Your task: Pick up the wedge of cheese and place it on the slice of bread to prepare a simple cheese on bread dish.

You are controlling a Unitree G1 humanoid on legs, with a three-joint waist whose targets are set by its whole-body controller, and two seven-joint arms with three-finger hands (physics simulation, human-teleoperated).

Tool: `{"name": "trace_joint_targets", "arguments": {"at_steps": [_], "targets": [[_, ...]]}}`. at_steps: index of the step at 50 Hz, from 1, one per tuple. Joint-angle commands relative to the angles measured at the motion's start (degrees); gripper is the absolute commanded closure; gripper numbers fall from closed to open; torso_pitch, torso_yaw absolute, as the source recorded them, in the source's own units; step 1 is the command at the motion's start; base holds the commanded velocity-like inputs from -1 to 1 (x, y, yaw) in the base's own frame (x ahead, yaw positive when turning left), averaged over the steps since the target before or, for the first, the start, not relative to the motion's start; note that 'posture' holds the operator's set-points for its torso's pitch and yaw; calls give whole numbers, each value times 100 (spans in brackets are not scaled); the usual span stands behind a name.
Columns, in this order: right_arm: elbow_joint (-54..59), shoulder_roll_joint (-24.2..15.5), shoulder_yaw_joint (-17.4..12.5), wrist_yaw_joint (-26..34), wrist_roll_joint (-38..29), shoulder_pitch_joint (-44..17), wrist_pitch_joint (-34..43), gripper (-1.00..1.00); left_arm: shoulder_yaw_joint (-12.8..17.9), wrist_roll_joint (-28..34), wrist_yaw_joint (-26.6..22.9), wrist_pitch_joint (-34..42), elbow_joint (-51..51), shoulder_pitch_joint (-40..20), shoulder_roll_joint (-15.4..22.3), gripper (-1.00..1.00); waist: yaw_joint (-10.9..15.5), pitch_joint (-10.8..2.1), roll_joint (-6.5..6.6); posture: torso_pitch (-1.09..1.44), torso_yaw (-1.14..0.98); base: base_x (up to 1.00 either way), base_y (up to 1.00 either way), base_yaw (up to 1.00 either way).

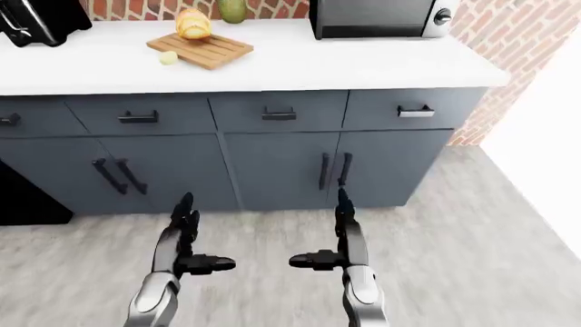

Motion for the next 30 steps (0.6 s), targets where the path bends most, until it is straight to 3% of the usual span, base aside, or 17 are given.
{"name": "trace_joint_targets", "arguments": {"at_steps": [1,3,4,5,7,9,10,11,12,15,20,23,25,26,27,28,30], "targets": [[-365,-47,-39,-133,-121,-215,-394,-100,199,-207,-26,-478,-370,-289,75,-100,-12,-5,-45,0,0,0,0,0],[-210,-57,-60,-118,-113,-266,-493,-100,189,-157,46,-556,-213,-361,77,-100,44,-353,-6,0,0,0,0,0],[-270,-56,-58,-96,-92,-246,-467,-100,154,-105,63,-574,-210,-354,77,-100,44,-297,-6,0,0,0,0,0],[-334,-57,-43,-112,-135,-217,-454,-100,159,-114,54,-604,-164,-376,85,-100,36,-99,-35,0,0,0,0,0],[-375,-56,-52,-95,-126,-179,-492,-100,168,-124,35,-686,-25,-433,97,-100,46,-398,-44,0,0,0,0,0],[-469,-64,-52,-105,-183,-106,-547,-100,169,-102,63,-678,-66,-422,104,-100,56,-423,-39,0,0,0,0,0],[-635,-64,-21,-63,-216,5,-594,-100,152,-99,51,-630,-243,-369,102,-100,35,-524,-19,0,0,5,42,0],[-846,-57,-14,-38,-219,85,-536,-100,131,-57,56,-458,-495,-326,112,-100,-1,-435,-127,0,0,26,86,0],[-897,-49,-18,-43,-239,109,-505,-100,135,-68,37,-374,-692,-292,109,-100,4,-245,-258,0,0,26,87,0],[-1240,-23,-18,-58,-252,136,-292,-100,212,-16,58,149,-1450,-299,158,-100,-85,-300,-323,0,0,27,88,0],[-2394,-24,61,-106,-470,21,648,-100,181,232,63,835,-2144,-548,180,-100,-200,-293,-149,0,0,27,88,0],[-2904,-25,165,-100,-672,-198,1209,-100,157,329,58,1211,-2391,-838,191,-100,-242,-318,50,0,0,27,87,0],[-3050,-21,170,-104,-735,-413,1488,-100,177,373,100,1439,-2495,-1048,210,-100,-227,-355,257,0,0,27,88,0],[-3137,-18,218,-108,-806,-537,1657,-100,162,413,111,1550,-2587,-1136,226,-100,-213,-399,435,0,0,27,88,0],[-3257,-19,271,-89,-879,-691,1866,-100,170,440,113,1762,-2766,-1260,251,-100,-183,-504,738,0,0,27,88,0],[-3292,-12,259,-79,-882,-750,1946,-100,177,450,109,1847,-2810,-1313,261,-100,-86,-439,533,0,0,27,88,0],[-3428,-11,257,-44,-889,-910,2130,-100,215,479,142,2128,-3064,-1487,290,-100,-66,-326,445,0,0,27,81,0]]}}
